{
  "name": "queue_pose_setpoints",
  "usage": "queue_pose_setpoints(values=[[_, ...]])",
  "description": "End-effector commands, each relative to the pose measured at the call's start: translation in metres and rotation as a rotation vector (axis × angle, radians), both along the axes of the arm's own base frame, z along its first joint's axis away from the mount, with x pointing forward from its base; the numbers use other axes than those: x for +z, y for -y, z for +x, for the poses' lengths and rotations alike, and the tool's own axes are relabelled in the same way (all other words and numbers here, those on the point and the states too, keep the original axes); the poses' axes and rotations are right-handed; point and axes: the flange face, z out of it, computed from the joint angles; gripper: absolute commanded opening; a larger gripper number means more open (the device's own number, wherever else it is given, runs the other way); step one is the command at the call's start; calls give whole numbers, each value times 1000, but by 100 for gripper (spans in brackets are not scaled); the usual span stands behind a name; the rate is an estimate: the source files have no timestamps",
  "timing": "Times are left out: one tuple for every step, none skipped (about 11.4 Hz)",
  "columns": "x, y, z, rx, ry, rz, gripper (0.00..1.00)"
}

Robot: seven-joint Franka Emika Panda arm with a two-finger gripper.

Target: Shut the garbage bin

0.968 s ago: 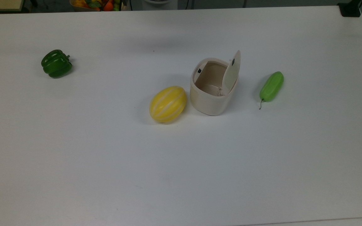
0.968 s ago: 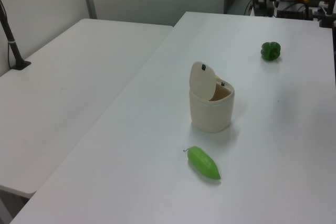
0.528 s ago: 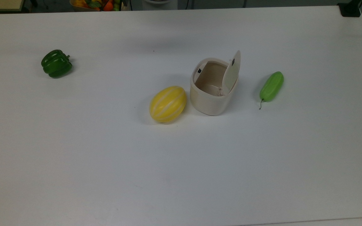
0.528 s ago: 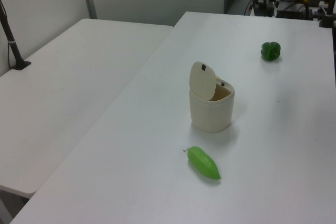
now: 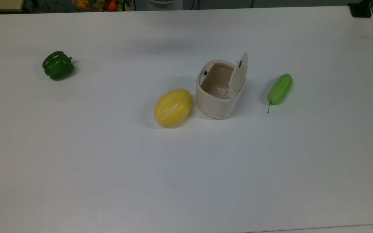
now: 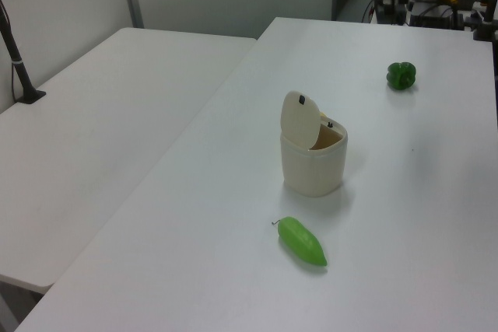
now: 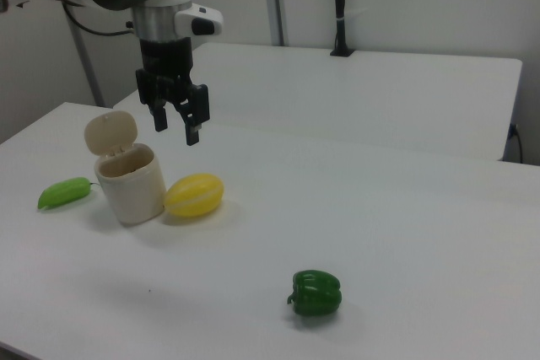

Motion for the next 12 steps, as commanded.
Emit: queue_pose_setpoints(values=[[-2, -4, 0, 42, 4, 25, 39], [-1, -4, -1, 56, 5, 27, 23], [-2, -4, -1, 55, 4, 36, 9], [-2, -6, 0, 57, 5, 50, 1], [-3, -7, 0, 59, 7, 58, 0], [-2, -7, 3, 75, 31, 59, 0], [-1, -5, 10, 104, 80, 53, 0], [0, -4, 17, 162, 128, 48, 0], [0, -8, 19, 233, 145, 50, 0], [5, -16, 20, 344, 162, 55, 0], [10, -22, 19, 486, 184, 77, 0], [21, -32, 19, 628, 227, 114, 0]])
